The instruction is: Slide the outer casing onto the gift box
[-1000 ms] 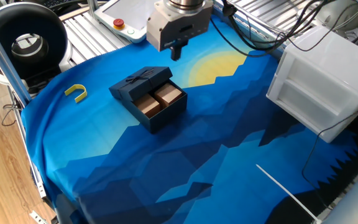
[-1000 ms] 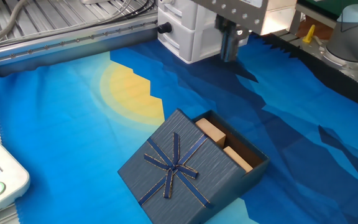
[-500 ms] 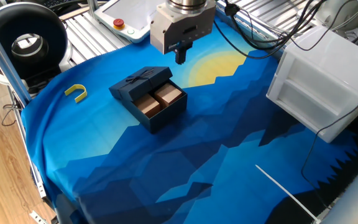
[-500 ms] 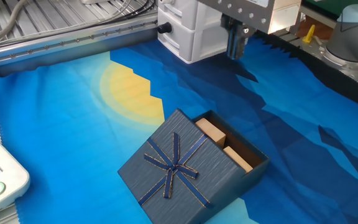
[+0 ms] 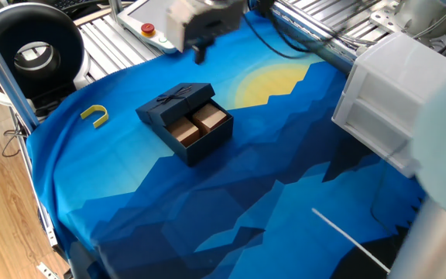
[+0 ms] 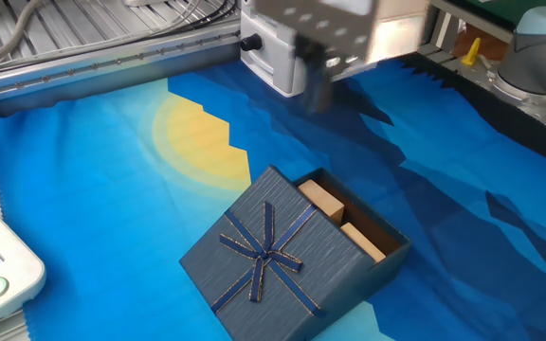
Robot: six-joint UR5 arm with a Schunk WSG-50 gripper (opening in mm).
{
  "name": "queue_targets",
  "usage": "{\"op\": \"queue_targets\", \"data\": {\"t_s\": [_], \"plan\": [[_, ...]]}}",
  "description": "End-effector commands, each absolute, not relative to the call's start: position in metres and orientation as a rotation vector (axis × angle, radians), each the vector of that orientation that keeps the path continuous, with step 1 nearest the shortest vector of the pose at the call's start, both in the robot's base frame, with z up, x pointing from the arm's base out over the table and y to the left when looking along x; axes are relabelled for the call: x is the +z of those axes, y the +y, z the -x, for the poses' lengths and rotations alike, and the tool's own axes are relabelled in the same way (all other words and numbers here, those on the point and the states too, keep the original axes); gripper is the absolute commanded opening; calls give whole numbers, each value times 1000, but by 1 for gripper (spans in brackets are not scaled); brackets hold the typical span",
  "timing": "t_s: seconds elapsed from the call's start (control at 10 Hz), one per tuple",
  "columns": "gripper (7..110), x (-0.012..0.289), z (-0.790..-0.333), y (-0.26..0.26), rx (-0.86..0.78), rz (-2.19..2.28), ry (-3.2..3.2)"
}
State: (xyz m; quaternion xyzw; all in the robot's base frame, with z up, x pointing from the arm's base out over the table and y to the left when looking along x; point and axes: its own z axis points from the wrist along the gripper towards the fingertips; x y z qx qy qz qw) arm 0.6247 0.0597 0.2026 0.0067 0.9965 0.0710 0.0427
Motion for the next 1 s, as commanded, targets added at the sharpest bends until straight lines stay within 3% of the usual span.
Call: {"op": "queue_targets", "data": {"t_s": [0.0, 0.2, 0.7, 0.9], "plan": [[7, 194, -690, 84, 243, -16, 2971], [7, 154, -704, 84, 200, 9, 2940], [7, 131, -681, 103, 125, -43, 2974], [7, 134, -687, 99, 119, -52, 2955]]}}
